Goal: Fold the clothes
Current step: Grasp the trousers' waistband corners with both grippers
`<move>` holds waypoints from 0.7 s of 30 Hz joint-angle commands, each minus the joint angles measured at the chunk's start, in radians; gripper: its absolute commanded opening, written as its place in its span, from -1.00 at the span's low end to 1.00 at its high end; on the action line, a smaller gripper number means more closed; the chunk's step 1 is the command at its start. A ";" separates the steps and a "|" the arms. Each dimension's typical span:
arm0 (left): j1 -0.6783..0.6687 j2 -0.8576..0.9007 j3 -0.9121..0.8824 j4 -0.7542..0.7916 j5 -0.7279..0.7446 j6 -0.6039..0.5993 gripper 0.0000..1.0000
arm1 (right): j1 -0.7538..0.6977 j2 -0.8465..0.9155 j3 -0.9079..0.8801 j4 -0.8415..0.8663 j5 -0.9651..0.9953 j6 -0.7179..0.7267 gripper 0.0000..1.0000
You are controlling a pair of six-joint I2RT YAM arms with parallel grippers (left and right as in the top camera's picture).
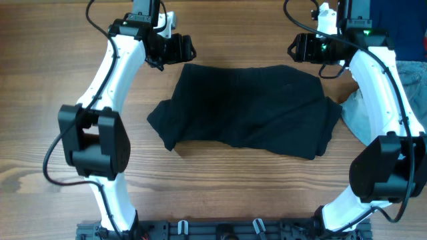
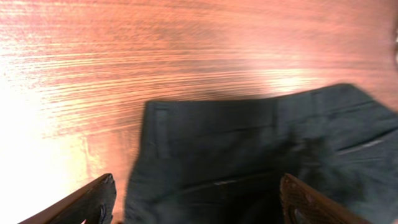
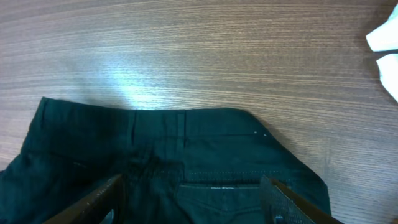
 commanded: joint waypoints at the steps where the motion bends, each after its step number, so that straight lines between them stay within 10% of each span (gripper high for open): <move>1: 0.031 0.070 0.004 0.007 0.014 0.113 0.65 | 0.001 0.017 -0.003 -0.003 0.016 -0.017 0.38; 21: 0.034 0.184 0.003 0.082 -0.034 0.226 0.50 | 0.001 0.017 -0.003 0.001 0.047 -0.016 0.37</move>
